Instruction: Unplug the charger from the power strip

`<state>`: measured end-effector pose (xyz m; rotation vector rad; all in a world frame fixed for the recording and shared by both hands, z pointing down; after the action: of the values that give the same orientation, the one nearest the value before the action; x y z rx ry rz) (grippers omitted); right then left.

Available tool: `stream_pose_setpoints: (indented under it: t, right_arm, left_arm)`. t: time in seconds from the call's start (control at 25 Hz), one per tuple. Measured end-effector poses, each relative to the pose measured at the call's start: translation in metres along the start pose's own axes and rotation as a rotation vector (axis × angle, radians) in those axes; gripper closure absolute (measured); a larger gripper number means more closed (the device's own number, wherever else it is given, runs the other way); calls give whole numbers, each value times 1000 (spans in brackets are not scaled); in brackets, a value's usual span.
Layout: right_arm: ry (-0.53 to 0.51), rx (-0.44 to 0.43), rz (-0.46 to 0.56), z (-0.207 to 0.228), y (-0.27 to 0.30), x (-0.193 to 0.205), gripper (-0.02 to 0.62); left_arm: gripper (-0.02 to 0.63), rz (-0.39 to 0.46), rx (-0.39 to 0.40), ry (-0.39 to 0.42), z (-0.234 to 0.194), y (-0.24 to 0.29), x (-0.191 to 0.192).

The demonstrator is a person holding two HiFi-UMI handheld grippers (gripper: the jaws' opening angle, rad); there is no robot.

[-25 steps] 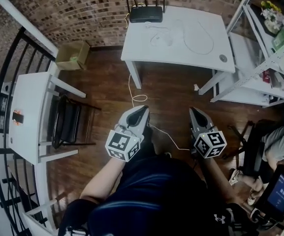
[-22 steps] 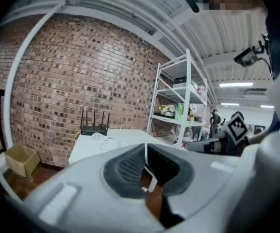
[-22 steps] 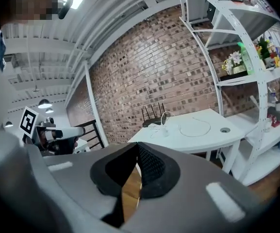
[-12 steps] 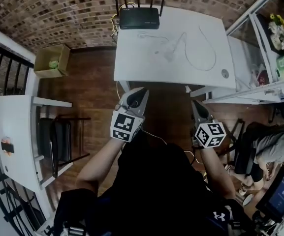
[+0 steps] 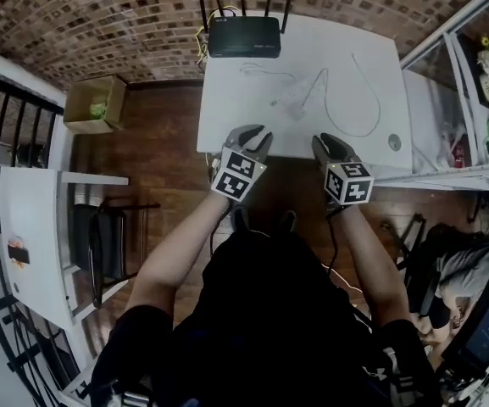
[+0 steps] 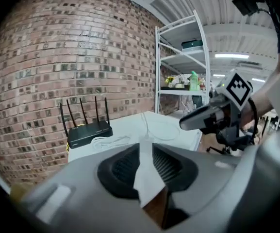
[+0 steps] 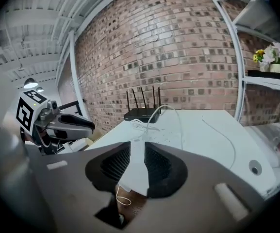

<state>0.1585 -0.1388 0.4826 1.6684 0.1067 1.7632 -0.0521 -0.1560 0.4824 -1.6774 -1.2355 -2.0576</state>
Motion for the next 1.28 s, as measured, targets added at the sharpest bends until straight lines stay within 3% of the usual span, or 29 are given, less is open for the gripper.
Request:
stream_pose_setpoints:
  t: [0.32, 0.56, 0.88, 1.28]
  right_arm:
    - [-156, -44, -135, 19, 69, -16, 451]
    - [-180, -46, -236, 29, 107, -7, 382]
    - [-154, -69, -301, 35, 141, -4, 367]
    - [-272, -50, -394, 22, 153, 8, 426]
  left_arm:
    - [508, -176, 13, 94, -11, 74, 15]
    - [459, -271, 37, 105, -22, 115, 32]
    - [457, -287, 53, 123, -26, 146, 32]
    - [446, -274, 98, 41, -32, 156, 45]
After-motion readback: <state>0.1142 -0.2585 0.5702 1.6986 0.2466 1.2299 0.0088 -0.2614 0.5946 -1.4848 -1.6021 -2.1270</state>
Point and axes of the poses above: the fingertips, and each gripper's own axes: y forward along the fingers, z to its right, x out of its underside, the point moved 8 cm from there along -y, backward along the fingers
